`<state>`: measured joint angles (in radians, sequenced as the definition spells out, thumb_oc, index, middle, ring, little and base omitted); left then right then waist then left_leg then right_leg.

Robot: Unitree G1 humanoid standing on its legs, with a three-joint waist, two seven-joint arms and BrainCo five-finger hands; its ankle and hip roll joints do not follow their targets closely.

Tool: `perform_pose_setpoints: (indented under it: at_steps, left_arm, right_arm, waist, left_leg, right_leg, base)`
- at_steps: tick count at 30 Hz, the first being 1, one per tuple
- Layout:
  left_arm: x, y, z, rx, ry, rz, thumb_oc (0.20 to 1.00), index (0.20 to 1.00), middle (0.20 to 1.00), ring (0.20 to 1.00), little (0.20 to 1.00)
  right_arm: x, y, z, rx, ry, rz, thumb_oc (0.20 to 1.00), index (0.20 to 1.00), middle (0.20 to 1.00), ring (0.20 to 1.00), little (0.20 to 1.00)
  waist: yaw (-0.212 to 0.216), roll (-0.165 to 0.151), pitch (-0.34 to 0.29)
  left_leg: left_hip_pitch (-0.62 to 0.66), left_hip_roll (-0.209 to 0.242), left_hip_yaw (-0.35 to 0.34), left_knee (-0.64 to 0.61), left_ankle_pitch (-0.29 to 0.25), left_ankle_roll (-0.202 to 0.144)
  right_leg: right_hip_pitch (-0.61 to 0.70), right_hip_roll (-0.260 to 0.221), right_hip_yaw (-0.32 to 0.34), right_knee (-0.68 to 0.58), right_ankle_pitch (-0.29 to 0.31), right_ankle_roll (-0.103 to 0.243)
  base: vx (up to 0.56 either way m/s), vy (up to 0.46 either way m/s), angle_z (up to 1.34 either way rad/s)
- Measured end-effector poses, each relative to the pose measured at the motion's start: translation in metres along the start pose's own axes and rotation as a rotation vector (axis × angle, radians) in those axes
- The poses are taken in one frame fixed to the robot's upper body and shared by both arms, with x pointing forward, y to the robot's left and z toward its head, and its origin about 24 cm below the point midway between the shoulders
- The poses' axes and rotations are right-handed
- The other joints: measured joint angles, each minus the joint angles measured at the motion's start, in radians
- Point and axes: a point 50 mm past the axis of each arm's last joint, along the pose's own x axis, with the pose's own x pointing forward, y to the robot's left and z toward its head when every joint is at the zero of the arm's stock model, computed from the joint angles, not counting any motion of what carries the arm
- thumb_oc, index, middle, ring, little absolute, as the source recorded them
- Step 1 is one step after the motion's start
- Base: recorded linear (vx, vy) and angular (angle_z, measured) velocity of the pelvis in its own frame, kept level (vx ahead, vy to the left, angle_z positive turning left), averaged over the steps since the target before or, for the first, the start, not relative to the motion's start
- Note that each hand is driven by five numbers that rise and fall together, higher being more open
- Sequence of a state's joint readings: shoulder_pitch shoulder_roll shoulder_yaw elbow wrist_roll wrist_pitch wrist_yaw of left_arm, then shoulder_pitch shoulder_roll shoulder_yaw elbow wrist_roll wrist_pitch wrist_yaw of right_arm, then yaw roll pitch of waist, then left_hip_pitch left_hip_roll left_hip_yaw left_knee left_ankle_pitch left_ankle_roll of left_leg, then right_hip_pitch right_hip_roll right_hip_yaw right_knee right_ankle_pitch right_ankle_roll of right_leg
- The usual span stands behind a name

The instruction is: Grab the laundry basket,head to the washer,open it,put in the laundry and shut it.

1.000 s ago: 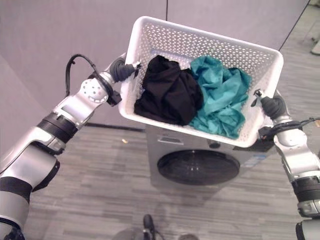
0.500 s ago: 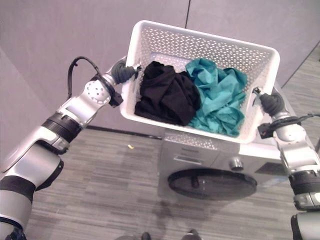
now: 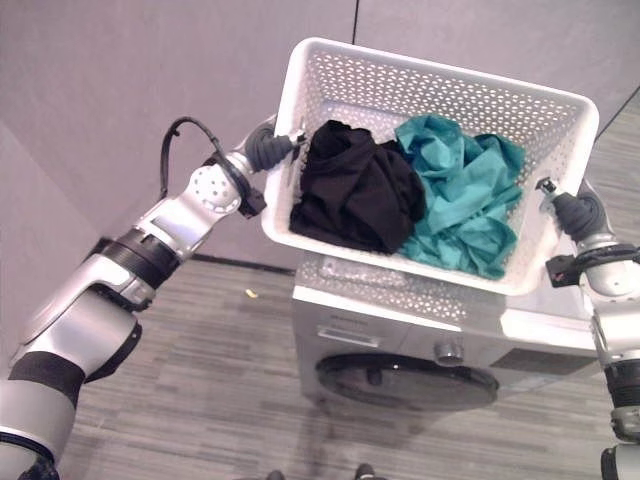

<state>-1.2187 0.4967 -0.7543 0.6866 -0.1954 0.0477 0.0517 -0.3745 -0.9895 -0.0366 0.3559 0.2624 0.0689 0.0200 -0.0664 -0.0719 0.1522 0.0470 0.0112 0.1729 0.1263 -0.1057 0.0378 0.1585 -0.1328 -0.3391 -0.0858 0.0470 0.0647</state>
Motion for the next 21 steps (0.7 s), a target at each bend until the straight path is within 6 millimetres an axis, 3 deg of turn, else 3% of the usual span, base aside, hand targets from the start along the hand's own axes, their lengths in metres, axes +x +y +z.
perform_pose_setpoints:
  at_steps: [4,9,11,15,16,17,18,19,21]
  left_arm:
    - [0.004,-0.017,0.008,-0.019,-0.008,-0.052,0.2,0.2,0.2,0.2,0.2]
    - [0.013,-0.048,0.033,-0.028,-0.045,-0.14,0.2,0.2,0.2,0.2,0.2]
    - [0.019,-0.061,0.043,-0.04,-0.038,-0.16,0.2,0.2,0.2,0.2,0.2]
    - [0.032,-0.06,0.053,0.014,0.013,-0.144,0.2,0.2,0.2,0.2,0.2]
    - [0.033,-0.057,0.052,0.024,0.029,-0.134,0.256,0.256,0.256,0.256,0.256]
    - [0.034,-0.052,0.05,0.027,0.041,-0.121,0.41,0.41,0.41,0.41,0.41]
    - [0.035,-0.044,0.046,0.031,0.054,-0.081,0.865,0.865,0.865,0.865,0.865]
    - [0.036,-0.04,0.045,0.035,0.065,-0.067,0.956,0.956,0.956,0.956,0.956]
    - [0.036,-0.031,0.032,0.044,0.12,-0.041,1.0,1.0,1.0,1.0,1.0]
  right_arm:
    - [0.0,-0.016,-0.008,-0.04,0.049,-0.002,0.2,0.2,0.2,0.2,0.2]
    - [0.001,-0.044,-0.03,-0.043,0.185,-0.019,0.2,0.2,0.2,0.2,0.2]
    - [0.012,-0.052,-0.033,-0.029,0.245,-0.041,0.2,0.2,0.2,0.2,0.2]
    - [0.03,-0.063,-0.018,-0.049,0.301,-0.071,0.2,0.2,0.2,0.2,0.2]
    - [0.034,-0.063,-0.013,-0.063,0.299,-0.066,0.2,0.2,0.2,0.2,0.2]
    - [0.038,-0.062,-0.007,-0.078,0.295,-0.06,0.2,0.2,0.2,0.2,0.2]
    - [0.044,-0.063,0.003,-0.112,0.3,-0.056,0.2,0.2,0.2,0.2,0.2]
    - [0.046,-0.064,0.007,-0.127,0.308,-0.057,0.2,0.2,0.2,0.2,0.2]
    - [0.051,-0.066,0.017,-0.132,0.336,-0.06,0.2,0.2,0.2,0.2,0.2]
  waist:
    - [-0.001,-0.001,0.0]
    - [-0.004,0.001,-0.002]
    - [-0.006,0.006,-0.014]
    - [-0.013,0.033,-0.023]
    - [-0.014,0.038,-0.023]
    - [-0.022,0.043,-0.024]
    - [-0.026,0.052,-0.023]
    - [-0.027,0.058,-0.022]
    - [-0.027,0.071,-0.02]
  left_leg:
    - [-0.003,0.013,-0.001,-0.012,0.011,-0.018]
    - [-0.018,0.038,-0.009,-0.03,0.03,-0.05]
    - [-0.033,0.038,-0.01,-0.029,0.03,-0.05]
    - [-0.034,0.029,-0.005,-0.05,0.043,-0.053]
    - [-0.033,0.028,-0.003,-0.062,0.047,-0.053]
    - [-0.034,0.027,-0.001,-0.069,0.053,-0.054]
    - [-0.034,0.028,0.0,-0.089,0.062,-0.055]
    - [-0.034,0.027,0.0,-0.102,0.068,-0.056]
    - [-0.034,0.029,0.003,-0.123,0.078,-0.057]
  right_leg:
    - [0.0,0.015,-0.004,-0.001,-0.015,0.005]
    - [-0.009,0.034,-0.024,-0.001,-0.03,-0.006]
    - [-0.018,0.034,-0.026,-0.001,-0.03,-0.006]
    - [-0.038,0.027,-0.026,-0.001,-0.02,0.001]
    - [-0.042,0.025,-0.026,-0.001,-0.016,-0.001]
    - [-0.048,0.025,-0.025,-0.001,-0.014,-0.001]
    - [-0.058,0.026,-0.025,-0.001,-0.013,-0.003]
    - [-0.064,0.027,-0.025,-0.001,-0.012,-0.004]
    - [-0.076,0.029,-0.022,0.0,-0.011,-0.006]
  base:
    - [0.0,-0.133,0.11]
    - [0.04,-0.101,0.13]
    - [0.04,-0.035,0.05]
    - [0.04,-0.006,-0.04]
    - [0.0,0.016,-0.05]
    - [0.02,0.031,-0.05]
    - [0.0,0.0,0.0]
    - [0.02,0.018,-0.06]
    - [0.01,0.009,-0.02]
